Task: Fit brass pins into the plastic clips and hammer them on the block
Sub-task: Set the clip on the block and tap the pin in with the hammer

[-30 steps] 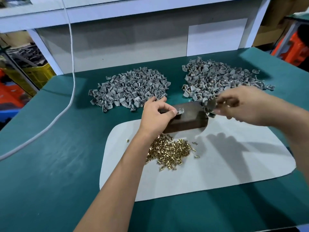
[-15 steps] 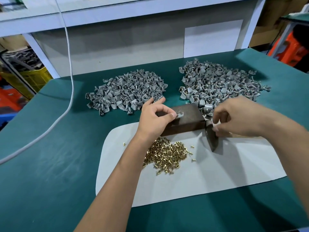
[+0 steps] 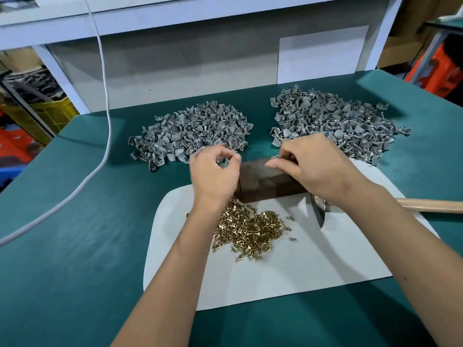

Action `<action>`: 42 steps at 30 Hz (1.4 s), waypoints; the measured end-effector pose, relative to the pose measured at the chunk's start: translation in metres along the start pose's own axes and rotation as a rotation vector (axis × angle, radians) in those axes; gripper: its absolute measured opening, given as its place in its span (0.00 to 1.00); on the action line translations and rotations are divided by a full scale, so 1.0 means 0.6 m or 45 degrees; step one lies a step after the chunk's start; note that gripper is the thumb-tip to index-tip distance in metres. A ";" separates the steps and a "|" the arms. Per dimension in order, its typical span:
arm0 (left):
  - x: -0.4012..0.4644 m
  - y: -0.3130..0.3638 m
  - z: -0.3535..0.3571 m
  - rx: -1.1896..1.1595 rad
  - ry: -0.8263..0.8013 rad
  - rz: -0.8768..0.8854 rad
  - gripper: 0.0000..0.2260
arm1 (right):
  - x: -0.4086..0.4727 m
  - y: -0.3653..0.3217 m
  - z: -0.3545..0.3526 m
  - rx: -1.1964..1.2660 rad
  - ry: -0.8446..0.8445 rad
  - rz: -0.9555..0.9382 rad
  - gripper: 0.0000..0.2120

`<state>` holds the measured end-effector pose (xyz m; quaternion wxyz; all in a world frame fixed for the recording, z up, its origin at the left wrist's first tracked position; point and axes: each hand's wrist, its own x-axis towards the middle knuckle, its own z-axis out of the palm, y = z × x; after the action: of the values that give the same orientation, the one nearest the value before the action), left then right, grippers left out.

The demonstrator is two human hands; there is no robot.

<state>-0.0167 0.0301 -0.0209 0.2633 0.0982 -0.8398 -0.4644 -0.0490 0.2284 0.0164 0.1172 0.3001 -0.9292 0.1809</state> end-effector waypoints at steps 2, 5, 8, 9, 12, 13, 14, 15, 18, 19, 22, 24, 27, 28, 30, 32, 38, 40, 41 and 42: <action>0.006 -0.011 -0.008 0.066 0.118 0.042 0.08 | -0.003 0.008 0.001 0.017 0.033 0.017 0.26; 0.006 -0.008 -0.010 -0.171 0.041 0.088 0.05 | -0.010 0.003 0.007 0.050 0.083 -0.059 0.23; -0.008 0.012 -0.002 -0.386 -0.312 0.187 0.03 | -0.013 -0.005 0.015 0.091 0.150 -0.159 0.17; -0.013 0.016 0.001 -0.449 -0.407 0.198 0.05 | -0.014 -0.006 0.017 0.117 0.188 -0.184 0.15; -0.019 0.015 0.005 -0.553 -0.491 0.170 0.10 | -0.018 -0.009 0.019 0.193 0.309 -0.201 0.12; -0.019 0.014 0.006 -0.576 -0.486 0.162 0.10 | -0.020 -0.010 0.021 0.217 0.341 -0.199 0.12; -0.019 0.014 0.006 -0.603 -0.479 0.155 0.10 | -0.022 -0.010 0.023 0.241 0.363 -0.197 0.13; -0.020 0.015 0.006 -0.635 -0.473 0.146 0.11 | -0.024 -0.011 0.024 0.269 0.379 -0.191 0.13; -0.020 0.019 0.006 -0.707 -0.466 0.127 0.10 | -0.029 -0.010 0.027 0.365 0.423 -0.160 0.14; -0.020 0.021 0.006 -0.718 -0.461 0.125 0.10 | -0.031 -0.011 0.027 0.373 0.437 -0.156 0.14; -0.020 0.023 0.003 -0.743 -0.449 0.137 0.10 | -0.034 -0.013 0.028 0.374 0.467 -0.164 0.13; -0.021 0.024 0.001 -0.751 -0.453 0.149 0.09 | -0.036 -0.014 0.027 0.360 0.485 -0.170 0.13; -0.020 0.022 -0.001 -0.738 -0.472 0.185 0.09 | -0.037 -0.016 0.023 0.330 0.497 -0.166 0.11; -0.019 0.022 -0.002 -0.726 -0.486 0.204 0.10 | -0.037 -0.017 0.022 0.330 0.494 -0.161 0.11; -0.020 0.023 -0.003 -0.688 -0.495 0.245 0.10 | -0.036 -0.019 0.021 0.338 0.484 -0.148 0.10; -0.021 0.022 0.000 -0.620 -0.454 0.306 0.08 | -0.036 -0.022 0.020 0.329 0.471 -0.141 0.09; -0.021 0.019 0.010 -0.378 -0.316 0.498 0.04 | -0.031 -0.026 0.018 0.351 0.413 -0.112 0.10; -0.021 0.020 0.011 -0.282 -0.272 0.595 0.02 | -0.030 -0.027 0.020 0.394 0.388 -0.056 0.10; -0.021 0.020 0.012 -0.237 -0.251 0.638 0.02 | -0.030 -0.029 0.022 0.445 0.370 -0.013 0.10; -0.021 0.020 0.013 -0.201 -0.231 0.672 0.02 | -0.030 -0.030 0.024 0.504 0.357 0.031 0.10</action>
<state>-0.0092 0.0473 -0.0188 0.3056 -0.1864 -0.8178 -0.4507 -0.0258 0.2184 0.0025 0.1816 0.2779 -0.8540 0.4006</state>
